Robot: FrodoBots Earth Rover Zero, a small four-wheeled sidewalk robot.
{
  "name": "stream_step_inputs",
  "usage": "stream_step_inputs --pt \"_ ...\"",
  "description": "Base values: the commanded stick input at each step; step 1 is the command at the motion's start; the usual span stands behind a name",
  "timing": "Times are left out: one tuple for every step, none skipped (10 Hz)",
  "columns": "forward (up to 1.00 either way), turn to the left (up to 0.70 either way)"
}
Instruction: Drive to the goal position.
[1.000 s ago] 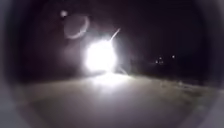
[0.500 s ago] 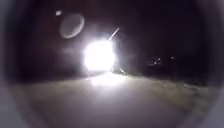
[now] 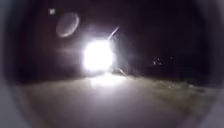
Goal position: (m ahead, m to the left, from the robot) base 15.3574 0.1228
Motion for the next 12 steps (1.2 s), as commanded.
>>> stream_step_inputs --pt "1.0 0.0" --pt "1.0 0.0" --pt "1.0 0.0" --pt "1.0 0.0" --pt "1.0 0.0" --pt "1.0 0.0" --pt "1.0 0.0" --pt "1.0 0.0" --pt "1.0 0.0" --pt "1.0 0.0" --pt "1.0 0.0" --pt "1.0 0.0"
